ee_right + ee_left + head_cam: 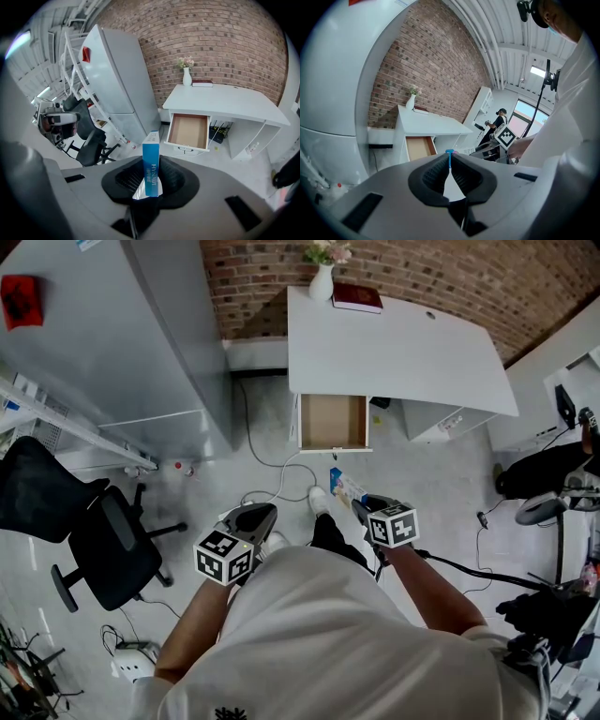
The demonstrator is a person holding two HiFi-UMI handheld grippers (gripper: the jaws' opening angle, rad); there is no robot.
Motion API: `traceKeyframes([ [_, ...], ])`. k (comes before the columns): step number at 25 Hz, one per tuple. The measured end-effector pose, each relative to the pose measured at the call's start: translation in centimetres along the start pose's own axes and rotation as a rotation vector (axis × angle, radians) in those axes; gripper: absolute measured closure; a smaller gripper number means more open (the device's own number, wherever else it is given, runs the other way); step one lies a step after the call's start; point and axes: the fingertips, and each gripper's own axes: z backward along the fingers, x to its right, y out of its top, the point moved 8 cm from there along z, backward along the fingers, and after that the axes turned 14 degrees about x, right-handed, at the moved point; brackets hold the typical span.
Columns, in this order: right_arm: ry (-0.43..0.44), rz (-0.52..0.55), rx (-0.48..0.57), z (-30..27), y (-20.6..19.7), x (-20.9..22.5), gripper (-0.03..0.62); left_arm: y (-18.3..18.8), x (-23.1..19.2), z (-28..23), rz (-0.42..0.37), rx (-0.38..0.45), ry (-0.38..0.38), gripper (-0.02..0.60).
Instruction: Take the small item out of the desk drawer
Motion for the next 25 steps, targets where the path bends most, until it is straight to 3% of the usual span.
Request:
traceKeyframes([
  [25, -0.012, -0.009, -0.011, -0.7, 0.6, 0.6, 0.487, 0.4, -1.0, -1.2, 0.013, -0.011, -0.01, 0.552],
])
